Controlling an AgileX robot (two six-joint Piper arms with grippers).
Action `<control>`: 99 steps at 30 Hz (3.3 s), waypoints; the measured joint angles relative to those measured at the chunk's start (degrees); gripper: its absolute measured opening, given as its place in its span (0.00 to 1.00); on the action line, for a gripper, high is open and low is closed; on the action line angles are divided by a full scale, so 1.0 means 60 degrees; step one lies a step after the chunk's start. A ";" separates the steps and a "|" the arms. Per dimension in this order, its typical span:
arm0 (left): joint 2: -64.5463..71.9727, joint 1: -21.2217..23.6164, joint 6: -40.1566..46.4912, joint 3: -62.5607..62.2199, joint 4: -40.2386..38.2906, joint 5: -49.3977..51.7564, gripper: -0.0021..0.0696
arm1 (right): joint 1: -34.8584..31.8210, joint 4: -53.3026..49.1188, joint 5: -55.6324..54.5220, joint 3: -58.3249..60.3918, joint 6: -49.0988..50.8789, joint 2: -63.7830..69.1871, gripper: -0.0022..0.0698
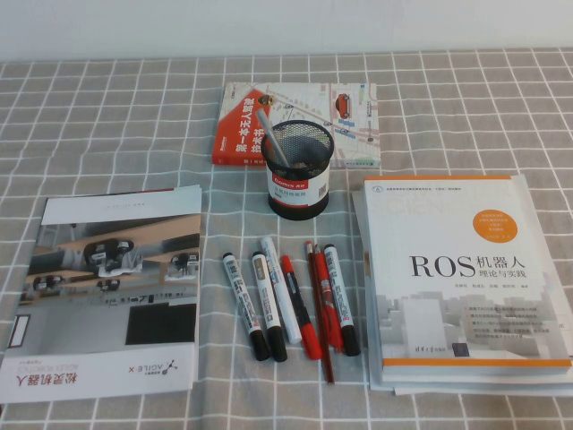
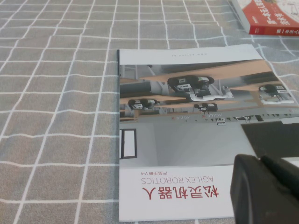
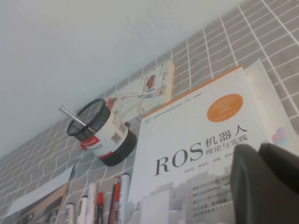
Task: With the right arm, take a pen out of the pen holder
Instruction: 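Take a marker out of the pen holder and lay it on the table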
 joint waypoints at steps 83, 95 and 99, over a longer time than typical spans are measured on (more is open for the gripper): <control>0.0000 0.0000 0.0000 0.0000 0.0000 0.0000 0.02 | 0.5358 -0.1850 -0.2708 -1.4955 -0.5510 1.9455 0.71; 0.0000 0.0000 0.0000 0.0000 0.0000 0.0000 0.02 | 0.5186 -0.2096 -0.2690 -1.6026 -0.5525 2.0401 0.71; 0.0000 0.0000 0.0000 0.0000 0.0000 0.0000 0.02 | 0.5070 -0.2096 -0.2623 -1.6303 -0.5525 2.0675 0.71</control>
